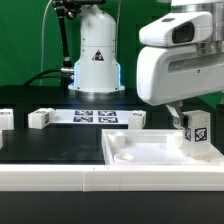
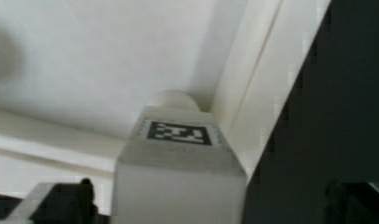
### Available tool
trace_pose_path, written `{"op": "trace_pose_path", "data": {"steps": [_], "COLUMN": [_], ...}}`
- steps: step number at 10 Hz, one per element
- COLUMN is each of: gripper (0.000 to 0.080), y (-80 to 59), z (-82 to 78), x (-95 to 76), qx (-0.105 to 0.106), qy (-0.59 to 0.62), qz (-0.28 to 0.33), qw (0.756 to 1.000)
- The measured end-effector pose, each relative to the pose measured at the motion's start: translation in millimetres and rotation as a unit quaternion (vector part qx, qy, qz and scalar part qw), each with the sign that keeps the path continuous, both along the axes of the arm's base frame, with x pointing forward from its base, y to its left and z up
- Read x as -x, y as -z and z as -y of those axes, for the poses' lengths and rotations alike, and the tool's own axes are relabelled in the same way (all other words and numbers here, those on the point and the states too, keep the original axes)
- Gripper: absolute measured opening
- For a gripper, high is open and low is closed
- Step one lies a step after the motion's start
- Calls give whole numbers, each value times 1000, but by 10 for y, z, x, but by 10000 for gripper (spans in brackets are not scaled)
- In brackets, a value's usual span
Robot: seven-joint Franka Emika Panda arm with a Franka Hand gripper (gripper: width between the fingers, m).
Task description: Assemble one leg
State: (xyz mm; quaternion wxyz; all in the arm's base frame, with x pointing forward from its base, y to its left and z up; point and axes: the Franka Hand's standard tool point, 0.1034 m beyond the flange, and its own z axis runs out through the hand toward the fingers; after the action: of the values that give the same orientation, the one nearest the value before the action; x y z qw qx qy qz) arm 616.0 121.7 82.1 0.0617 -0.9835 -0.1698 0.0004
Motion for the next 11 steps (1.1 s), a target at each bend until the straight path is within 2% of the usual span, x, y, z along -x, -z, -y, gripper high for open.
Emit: {"op": "trace_pose_path", "data": {"steps": [3, 6, 7, 8, 9, 11], "gripper": [649, 622, 431, 431, 291, 291], "y": [29, 64, 65, 66, 66, 66], "z": [95, 41, 52, 52, 54, 54], "x": [-86, -51, -53, -53, -53, -53], "qx": [0, -1, -1, -1, -1, -1], "qy": [14, 23, 23, 23, 23, 30], "qz": [29, 35, 35, 35, 35, 34], "qw": [999, 999, 999, 999, 999, 999]}}
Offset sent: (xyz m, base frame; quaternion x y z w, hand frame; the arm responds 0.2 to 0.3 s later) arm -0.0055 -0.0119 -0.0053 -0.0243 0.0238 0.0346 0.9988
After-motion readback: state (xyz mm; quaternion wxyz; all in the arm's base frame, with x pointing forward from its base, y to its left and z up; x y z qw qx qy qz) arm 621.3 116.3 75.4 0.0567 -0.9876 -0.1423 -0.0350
